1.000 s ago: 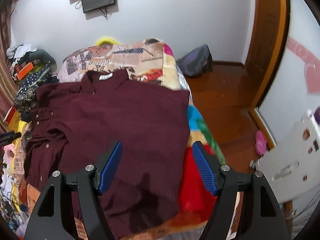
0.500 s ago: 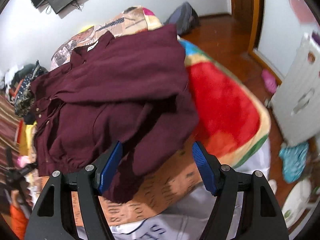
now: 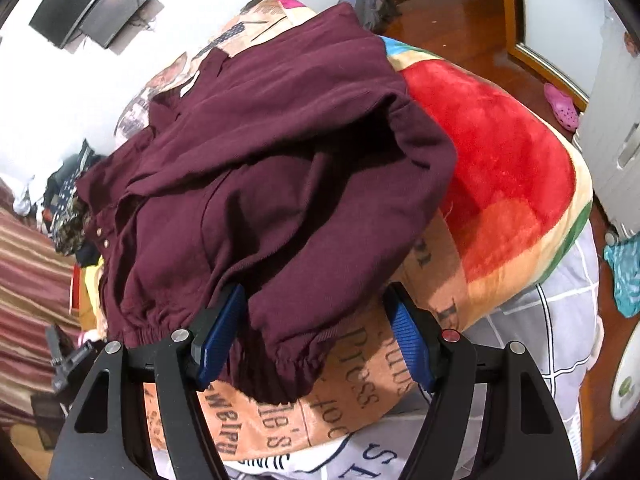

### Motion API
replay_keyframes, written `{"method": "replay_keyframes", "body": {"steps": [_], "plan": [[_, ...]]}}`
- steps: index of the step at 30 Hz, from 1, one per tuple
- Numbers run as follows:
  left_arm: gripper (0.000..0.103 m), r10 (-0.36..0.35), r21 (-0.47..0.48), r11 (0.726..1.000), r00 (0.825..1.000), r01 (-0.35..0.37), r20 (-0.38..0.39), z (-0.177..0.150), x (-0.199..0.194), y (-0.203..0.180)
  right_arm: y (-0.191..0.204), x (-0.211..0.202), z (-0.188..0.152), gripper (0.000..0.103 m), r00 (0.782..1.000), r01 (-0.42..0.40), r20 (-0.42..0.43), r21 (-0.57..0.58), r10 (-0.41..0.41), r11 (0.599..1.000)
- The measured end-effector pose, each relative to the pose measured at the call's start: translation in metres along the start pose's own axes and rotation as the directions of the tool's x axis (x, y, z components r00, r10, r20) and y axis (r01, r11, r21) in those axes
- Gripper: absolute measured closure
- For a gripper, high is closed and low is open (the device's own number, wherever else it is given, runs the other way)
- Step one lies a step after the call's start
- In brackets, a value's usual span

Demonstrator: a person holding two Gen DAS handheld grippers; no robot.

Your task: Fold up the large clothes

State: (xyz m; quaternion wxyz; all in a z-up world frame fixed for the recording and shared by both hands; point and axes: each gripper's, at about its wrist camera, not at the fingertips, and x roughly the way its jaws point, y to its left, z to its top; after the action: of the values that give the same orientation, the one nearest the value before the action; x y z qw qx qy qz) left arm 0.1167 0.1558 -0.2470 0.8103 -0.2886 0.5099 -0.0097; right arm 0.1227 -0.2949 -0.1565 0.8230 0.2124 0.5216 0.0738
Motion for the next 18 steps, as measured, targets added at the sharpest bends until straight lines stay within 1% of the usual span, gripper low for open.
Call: {"method": "replay_keyframes", "body": {"steps": [1, 2, 3, 4, 5, 6, 7, 8, 10, 12, 14, 16, 18], "plan": [[0.067, 0.022, 0.032, 0.999, 1.000, -0.022, 0.008, 0.001, -0.002, -0.007, 0.001, -0.001, -0.001, 0.041, 1.000, -0.001, 0.008, -0.015, 0.001, 1.000], [0.076, 0.044, 0.069, 0.997, 0.999, -0.046, 0.020, 0.002, -0.005, -0.015, 0.002, -0.003, -0.002, 0.044, 1.000, -0.012, 0.016, -0.029, 0.012, 1.000], [0.085, 0.060, 0.102, 0.993, 0.998, -0.063, 0.033, 0.002, -0.008, -0.022, 0.002, -0.003, -0.002, 0.052, 1.000, -0.027, 0.014, -0.028, 0.027, 0.999], [0.085, 0.069, 0.127, 0.989, 0.996, -0.075, 0.049, 0.003, -0.013, -0.029, 0.003, -0.002, -0.002, 0.064, 0.999, -0.051, 0.006, -0.022, 0.051, 0.998], [0.086, 0.070, 0.138, 0.987, 0.996, -0.079, 0.063, 0.007, -0.017, -0.031, 0.003, 0.000, -0.001, 0.067, 0.997, -0.080, -0.003, -0.017, 0.079, 0.997], [0.088, 0.069, 0.149, 0.986, 0.994, -0.081, 0.083, 0.010, -0.021, -0.035, 0.004, -0.001, 0.000, 0.071, 0.996, -0.084, 0.004, -0.016, 0.084, 0.996], [0.089, 0.055, 0.157, 0.985, 0.994, -0.070, 0.097, 0.012, -0.028, -0.041, 0.005, -0.001, 0.001, 0.080, 0.997, -0.081, 0.013, -0.016, 0.081, 0.997], [0.090, 0.038, 0.161, 0.985, 0.994, -0.055, 0.106, 0.014, -0.032, -0.045, 0.007, -0.002, 0.002, 0.084, 0.997, -0.071, 0.027, -0.021, 0.072, 0.997], [0.091, 0.002, 0.175, 0.984, 0.991, -0.026, 0.137, 0.019, -0.046, -0.057, 0.011, -0.007, 0.006, 0.089, 0.996, -0.078, 0.030, -0.038, 0.079, 0.996], [0.092, -0.030, 0.205, 0.979, 0.986, -0.005, 0.166, 0.026, -0.059, -0.072, 0.018, -0.017, 0.011, 0.091, 0.994, -0.087, 0.062, -0.070, 0.091, 0.994], [0.093, -0.084, 0.239, 0.970, 0.979, 0.038, 0.186, 0.030, -0.076, -0.084, 0.026, -0.033, 0.017, 0.091, 0.989, -0.093, 0.101, -0.103, 0.104, 0.990], [0.093, -0.138, 0.275, 0.959, 0.965, 0.073, 0.223, 0.033, -0.099, -0.095, 0.030, -0.047, 0.025, 0.091, 0.981, -0.123, 0.136, -0.105, 0.137, 0.987], [0.093, -0.180, 0.295, 0.950, 0.951, 0.102, 0.251, 0.034, -0.117, -0.100, 0.032, -0.065, 0.035, 0.091, 0.966, -0.157, 0.188, -0.110, 0.175, 0.981]]}}
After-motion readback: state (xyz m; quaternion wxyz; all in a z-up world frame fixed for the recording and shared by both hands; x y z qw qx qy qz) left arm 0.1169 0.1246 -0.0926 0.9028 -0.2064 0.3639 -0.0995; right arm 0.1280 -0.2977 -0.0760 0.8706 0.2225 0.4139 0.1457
